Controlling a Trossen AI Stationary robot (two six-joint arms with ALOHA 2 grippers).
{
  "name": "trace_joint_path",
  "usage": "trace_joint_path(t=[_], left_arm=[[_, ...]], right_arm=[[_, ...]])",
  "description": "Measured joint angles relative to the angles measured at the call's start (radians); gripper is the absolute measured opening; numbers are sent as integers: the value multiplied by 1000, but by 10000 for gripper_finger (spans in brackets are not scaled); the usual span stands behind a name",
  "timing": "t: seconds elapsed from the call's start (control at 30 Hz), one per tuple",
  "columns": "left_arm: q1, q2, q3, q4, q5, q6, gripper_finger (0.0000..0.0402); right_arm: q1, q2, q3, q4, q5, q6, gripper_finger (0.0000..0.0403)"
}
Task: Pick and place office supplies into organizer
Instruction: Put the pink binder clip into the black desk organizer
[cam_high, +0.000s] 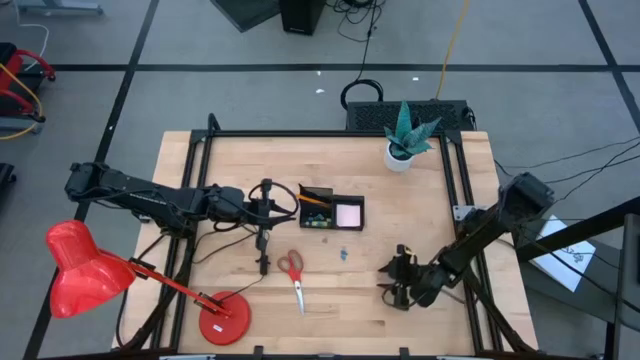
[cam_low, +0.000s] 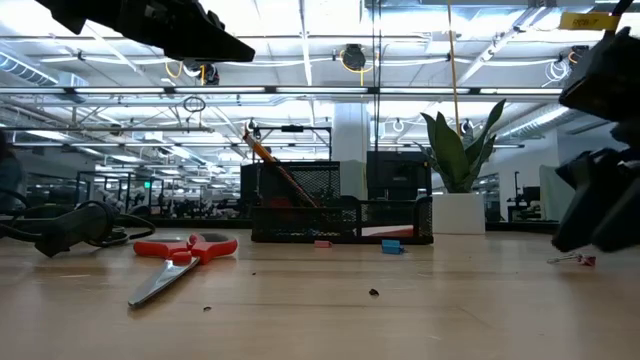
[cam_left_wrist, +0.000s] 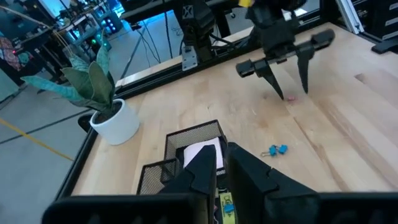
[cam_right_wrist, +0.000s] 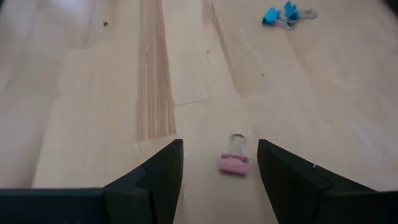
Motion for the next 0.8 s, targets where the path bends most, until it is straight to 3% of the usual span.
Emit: trace_joint_path(t=[0.3,0.8], left_arm=[[0,0,0,2,0,-12,49],[0,0,0,2,1,-24,49]], right_arm=[[9,131,93,-100,32,47,196],[61,145,70,-260,31,190,195]])
